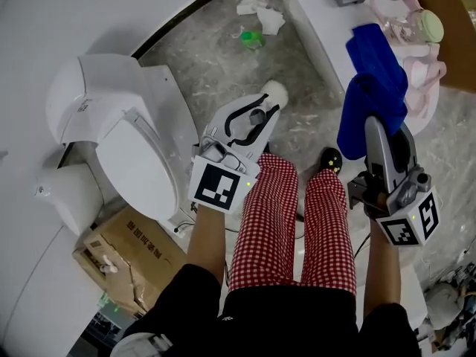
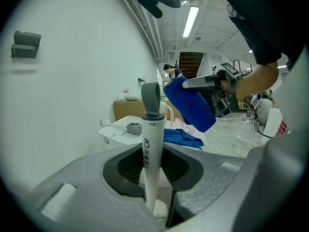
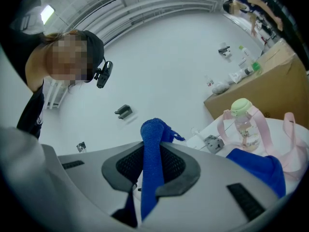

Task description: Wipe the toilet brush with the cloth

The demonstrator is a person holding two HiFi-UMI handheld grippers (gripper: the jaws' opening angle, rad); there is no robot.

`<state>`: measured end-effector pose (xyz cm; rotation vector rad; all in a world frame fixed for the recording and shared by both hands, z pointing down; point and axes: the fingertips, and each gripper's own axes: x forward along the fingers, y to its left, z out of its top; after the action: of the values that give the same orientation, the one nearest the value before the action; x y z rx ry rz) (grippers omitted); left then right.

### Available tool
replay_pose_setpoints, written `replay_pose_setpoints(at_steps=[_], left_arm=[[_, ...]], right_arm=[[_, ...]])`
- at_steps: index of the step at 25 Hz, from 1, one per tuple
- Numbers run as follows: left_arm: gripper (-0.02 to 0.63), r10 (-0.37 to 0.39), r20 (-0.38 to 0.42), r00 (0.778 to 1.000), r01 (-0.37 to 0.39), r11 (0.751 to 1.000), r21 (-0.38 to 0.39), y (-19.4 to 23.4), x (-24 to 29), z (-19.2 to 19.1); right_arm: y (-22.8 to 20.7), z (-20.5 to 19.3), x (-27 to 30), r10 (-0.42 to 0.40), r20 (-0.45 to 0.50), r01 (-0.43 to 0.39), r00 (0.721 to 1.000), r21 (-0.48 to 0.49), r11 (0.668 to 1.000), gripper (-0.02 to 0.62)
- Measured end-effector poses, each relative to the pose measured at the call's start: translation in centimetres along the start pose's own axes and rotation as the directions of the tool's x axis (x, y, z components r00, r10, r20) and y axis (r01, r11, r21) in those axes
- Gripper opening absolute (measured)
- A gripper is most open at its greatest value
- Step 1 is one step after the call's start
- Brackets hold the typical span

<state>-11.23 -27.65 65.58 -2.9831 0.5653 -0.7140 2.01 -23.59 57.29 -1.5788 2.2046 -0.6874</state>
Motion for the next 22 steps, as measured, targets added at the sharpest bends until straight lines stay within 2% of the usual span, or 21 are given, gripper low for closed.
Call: replay_pose_setpoints(at_steps=[6,15,22], left_arm=[[0.091,-0.014,0.011,1.000,0.014,1.000,0.015,-1.0,-1.1,2.2],[0.091,-0.039,0.043,0.998,0.039,0.999,0.012,-2.5,-2.6,5.3],[0.091,-0.045,0.054,0.998,0.045,0.999,0.003,-3.2,-3.6,7.4]], right_arm=[[2.0,0.6,-0.3,0.043,-0.024,-0.044,0.999,-0.041,0.998,0.064],[4.1,2.2,-1.2,0.104,-0.013,-0.105,0.994,-0.044,0.994,0.064],[4.9,3.7,-1.6,0.122,-0.001,-0.122,0.992,-0.055,0.991,0.064]])
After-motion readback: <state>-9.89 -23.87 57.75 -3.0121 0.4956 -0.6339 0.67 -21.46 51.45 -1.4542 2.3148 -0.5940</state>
